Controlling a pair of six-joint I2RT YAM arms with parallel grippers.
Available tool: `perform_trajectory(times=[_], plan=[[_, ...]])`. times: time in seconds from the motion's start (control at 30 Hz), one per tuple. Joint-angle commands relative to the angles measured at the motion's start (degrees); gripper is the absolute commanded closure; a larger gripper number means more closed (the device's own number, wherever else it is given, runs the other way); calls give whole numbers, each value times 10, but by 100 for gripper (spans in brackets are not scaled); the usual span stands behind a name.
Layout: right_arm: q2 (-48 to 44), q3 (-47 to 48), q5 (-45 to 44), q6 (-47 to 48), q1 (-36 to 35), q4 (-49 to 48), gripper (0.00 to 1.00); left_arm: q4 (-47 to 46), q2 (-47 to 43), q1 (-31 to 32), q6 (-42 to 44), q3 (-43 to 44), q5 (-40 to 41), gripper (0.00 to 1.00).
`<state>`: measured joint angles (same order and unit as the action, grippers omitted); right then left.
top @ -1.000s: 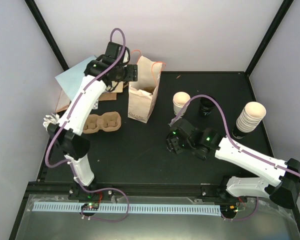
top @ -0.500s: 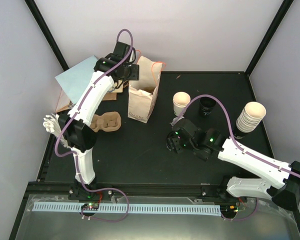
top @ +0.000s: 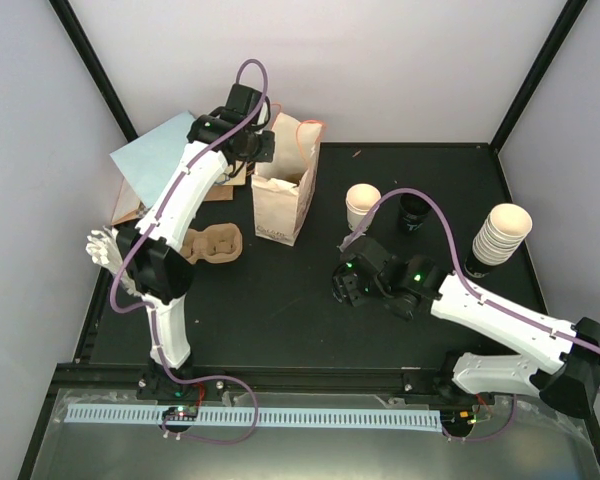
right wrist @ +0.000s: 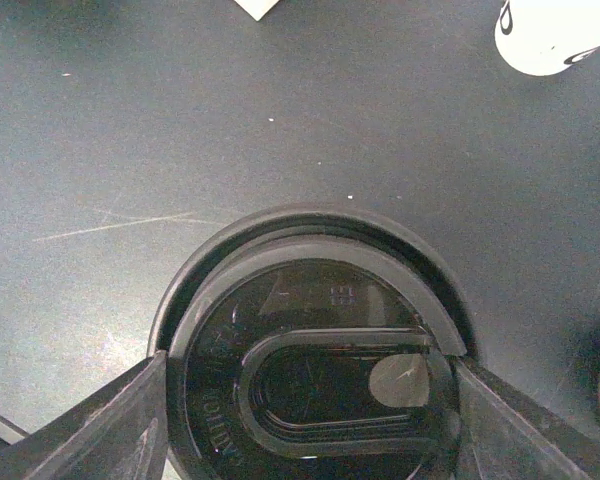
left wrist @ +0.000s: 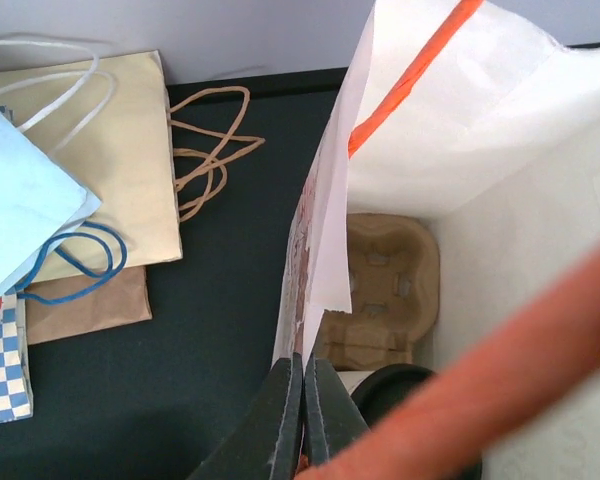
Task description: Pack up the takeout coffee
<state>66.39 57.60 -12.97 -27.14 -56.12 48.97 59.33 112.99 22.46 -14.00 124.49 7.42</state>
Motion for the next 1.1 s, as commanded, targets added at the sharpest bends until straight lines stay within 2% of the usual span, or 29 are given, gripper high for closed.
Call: perform_trajectory(times=[0.0, 0.2, 0.37, 0.77, 1.07], plan=[[-2, 29, -18, 4, 4, 6, 28, 29, -28, -3, 18, 21, -3, 99], [-15, 49, -38, 6, 4, 31, 28, 46, -63, -1, 18, 4, -43, 98], [-33, 69, -60, 6, 5, 62, 28, 48, -102, 5, 6, -43, -76, 98], [-61, 109, -125, -6, 14, 140, 29, 10, -225, 23, -16, -190, -148, 98], [-74, 113, -161, -15, 26, 167, 29, -43, -301, 30, -43, -262, -256, 98]])
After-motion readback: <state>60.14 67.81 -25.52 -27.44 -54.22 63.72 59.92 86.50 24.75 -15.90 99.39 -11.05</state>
